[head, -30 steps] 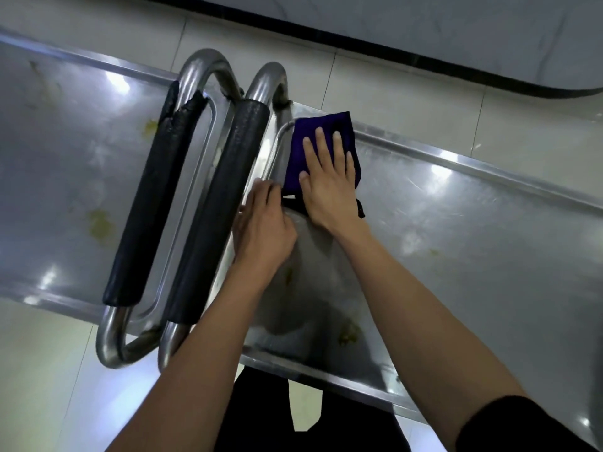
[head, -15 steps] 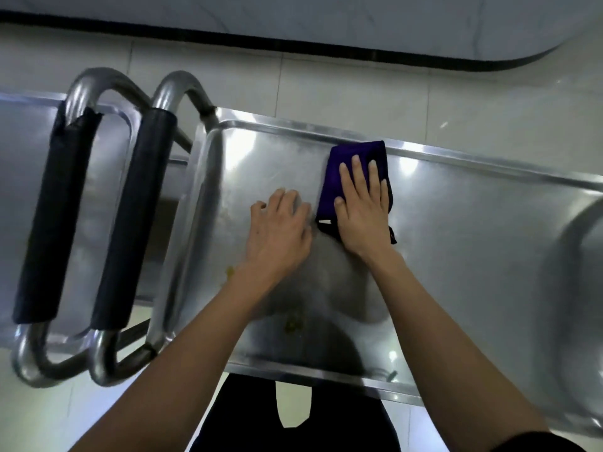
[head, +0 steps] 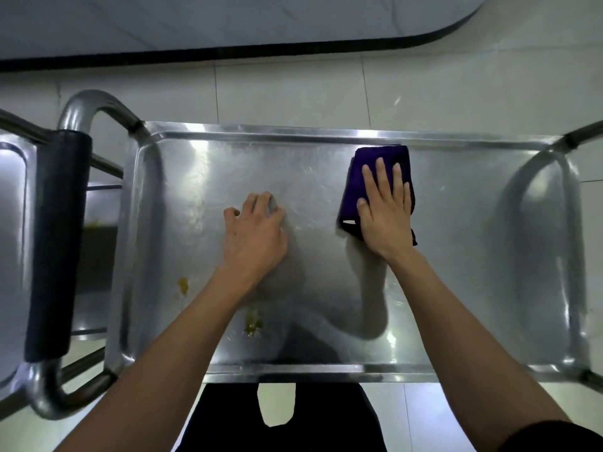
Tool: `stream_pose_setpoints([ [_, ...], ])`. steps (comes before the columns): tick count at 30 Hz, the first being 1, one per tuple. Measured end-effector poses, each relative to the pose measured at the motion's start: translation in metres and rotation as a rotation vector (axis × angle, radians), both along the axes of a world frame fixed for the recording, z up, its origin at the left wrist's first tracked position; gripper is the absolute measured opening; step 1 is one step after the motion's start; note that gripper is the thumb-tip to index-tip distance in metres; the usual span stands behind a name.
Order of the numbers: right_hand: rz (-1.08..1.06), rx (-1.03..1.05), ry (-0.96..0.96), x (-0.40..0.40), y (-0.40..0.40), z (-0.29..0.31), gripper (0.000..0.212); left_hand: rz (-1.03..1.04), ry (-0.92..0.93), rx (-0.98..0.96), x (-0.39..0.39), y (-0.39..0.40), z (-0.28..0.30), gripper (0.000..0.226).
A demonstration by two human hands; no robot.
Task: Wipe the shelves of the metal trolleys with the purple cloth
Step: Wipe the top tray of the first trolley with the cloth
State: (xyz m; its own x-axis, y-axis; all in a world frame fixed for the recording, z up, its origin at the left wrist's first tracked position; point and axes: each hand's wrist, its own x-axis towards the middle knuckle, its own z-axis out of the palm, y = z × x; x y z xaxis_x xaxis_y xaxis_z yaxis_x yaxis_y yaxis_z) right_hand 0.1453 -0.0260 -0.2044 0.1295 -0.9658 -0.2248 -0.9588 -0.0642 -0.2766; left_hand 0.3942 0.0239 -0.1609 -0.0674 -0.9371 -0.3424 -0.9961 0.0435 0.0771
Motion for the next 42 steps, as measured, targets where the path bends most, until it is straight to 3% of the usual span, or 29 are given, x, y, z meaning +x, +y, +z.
stream_pose_setpoints([
  [5,0.007,-0.019,0.033,0.012,0.006,-0.005,0.064,-0.010,-0.001,0.030,0.001,0.003,-0.002,0.049],
  [11,0.109,-0.039,0.030,0.083,0.036,-0.011,0.065,-0.053,0.056,0.068,0.030,0.010,-0.008,0.055],
  [20,0.289,-0.015,0.035,0.203,0.061,-0.011,0.064,0.344,0.119,-0.043,0.132,0.084,0.010,0.045],
  [31,0.553,0.008,-0.044,0.338,0.082,-0.004,0.060,0.557,0.134,-0.116,0.191,0.132,-0.004,0.036],
  [36,0.601,-0.027,-0.062,0.346,0.084,-0.006,0.060,0.610,0.158,-0.076,0.193,0.137,-0.009,0.046],
  [42,0.465,-0.015,-0.065,0.317,0.086,-0.002,0.060,0.531,0.136,-0.089,0.195,0.132,-0.010,0.052],
])
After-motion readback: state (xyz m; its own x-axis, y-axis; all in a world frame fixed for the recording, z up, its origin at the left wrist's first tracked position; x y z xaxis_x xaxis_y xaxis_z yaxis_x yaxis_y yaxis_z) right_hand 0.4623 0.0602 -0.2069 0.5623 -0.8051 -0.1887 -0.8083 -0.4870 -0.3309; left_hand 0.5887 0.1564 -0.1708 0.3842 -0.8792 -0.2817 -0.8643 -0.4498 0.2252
